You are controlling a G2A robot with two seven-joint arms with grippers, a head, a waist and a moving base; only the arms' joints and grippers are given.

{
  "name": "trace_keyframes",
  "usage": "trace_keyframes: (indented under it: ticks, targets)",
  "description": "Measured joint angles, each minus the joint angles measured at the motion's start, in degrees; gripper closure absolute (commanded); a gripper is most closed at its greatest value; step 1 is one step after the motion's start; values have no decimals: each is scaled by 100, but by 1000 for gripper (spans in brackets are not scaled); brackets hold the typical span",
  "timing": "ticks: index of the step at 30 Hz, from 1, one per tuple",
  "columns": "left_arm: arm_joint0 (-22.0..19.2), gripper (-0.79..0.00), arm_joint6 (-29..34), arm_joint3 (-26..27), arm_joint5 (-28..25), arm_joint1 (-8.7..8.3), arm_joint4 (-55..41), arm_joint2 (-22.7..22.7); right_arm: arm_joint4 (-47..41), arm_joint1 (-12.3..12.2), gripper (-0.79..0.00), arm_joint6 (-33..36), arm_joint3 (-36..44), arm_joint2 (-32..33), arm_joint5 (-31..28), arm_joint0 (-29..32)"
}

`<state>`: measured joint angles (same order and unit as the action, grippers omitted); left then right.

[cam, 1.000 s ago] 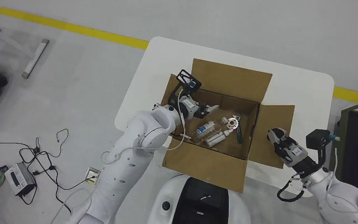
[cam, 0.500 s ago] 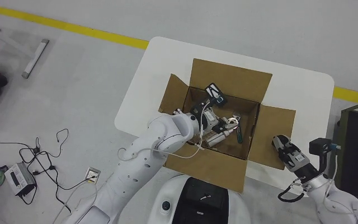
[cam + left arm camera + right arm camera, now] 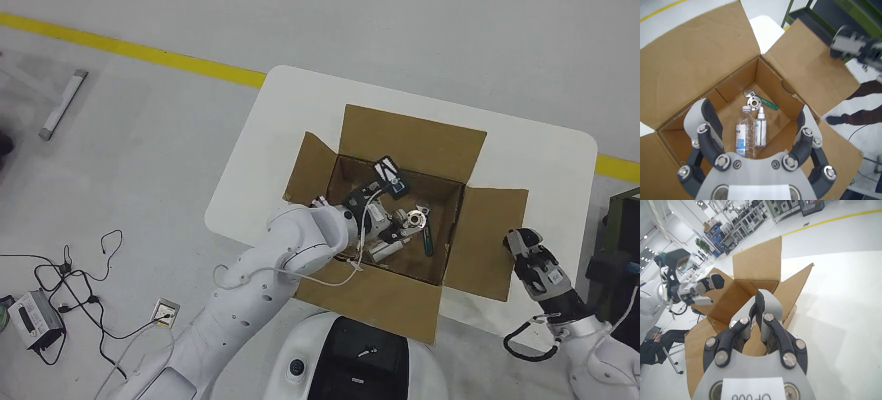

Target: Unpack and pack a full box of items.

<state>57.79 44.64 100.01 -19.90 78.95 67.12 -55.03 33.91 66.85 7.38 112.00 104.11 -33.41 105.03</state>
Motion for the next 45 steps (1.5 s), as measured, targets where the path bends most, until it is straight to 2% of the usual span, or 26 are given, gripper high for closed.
trace_keyframes:
  ticks: [4,11,18,24,28,37,42,45]
  targets:
    - [-398,-785,524,-340,-281,47,400,393,-127,7,-3,-292,297,213,-119,131]
    - [-1024,-785,708,-1152,-371,185,1048,974,-274,18,0,-665,553,718,-289,391]
    - [-1047,-785,717,-1193,-335,190,1075,989,-204,47,0,-1002,234,1252,-298,656]
    - [-1021,-785,699,-1223,-311,188,1080,983,116,108,0,-1305,-31,1370,141,830]
    - [-937,-785,774,-1605,-155,210,967,991,293,135,0,-1302,-63,1228,342,801]
    - [-1303,-785,1135,-2456,0,429,1197,1539,379,166,0,-1282,-66,1047,362,684]
    - [-1460,-785,1088,-2878,381,554,1207,1641,396,181,0,-1255,-74,961,316,662]
    - [-1581,-785,1168,-3113,419,632,1152,1716,426,190,0,-1247,-80,921,316,651]
